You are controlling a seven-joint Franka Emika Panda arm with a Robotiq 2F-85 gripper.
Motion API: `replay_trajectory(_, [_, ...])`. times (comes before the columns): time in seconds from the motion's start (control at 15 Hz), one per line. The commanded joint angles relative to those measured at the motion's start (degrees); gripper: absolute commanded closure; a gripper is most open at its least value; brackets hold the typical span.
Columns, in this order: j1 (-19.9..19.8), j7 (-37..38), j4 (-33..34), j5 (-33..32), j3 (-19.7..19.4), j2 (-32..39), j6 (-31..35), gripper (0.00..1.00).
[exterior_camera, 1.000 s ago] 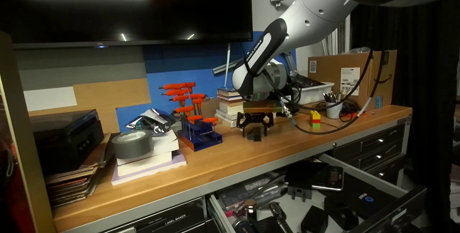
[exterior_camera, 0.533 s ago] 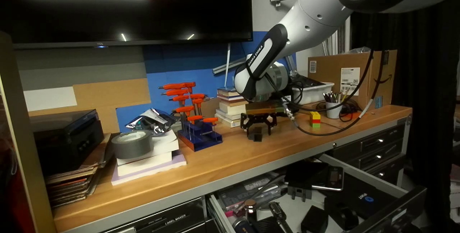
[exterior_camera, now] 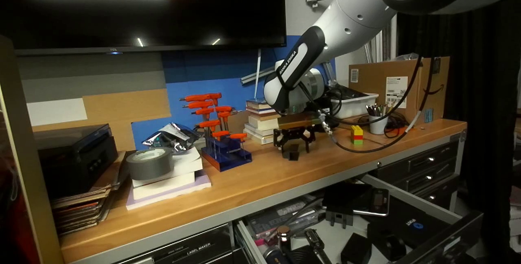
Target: Pick up the black objects from the counter and put them in the open drawer and close it
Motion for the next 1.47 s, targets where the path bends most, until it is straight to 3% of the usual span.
replay_trajectory(0.0, [1.09, 2.04, 0.83, -1.86, -1.08, -0.34, -3.33, 0.0])
replay_trajectory(0.93, [0.57, 7.97, -1.47, -2.08, -3.17, -2.13, -8.13, 0.0])
replay_trajectory(1.4, [-1.16, 0.07, -5.98, 0.3, 0.84, -5.66, -12.37, 0.0])
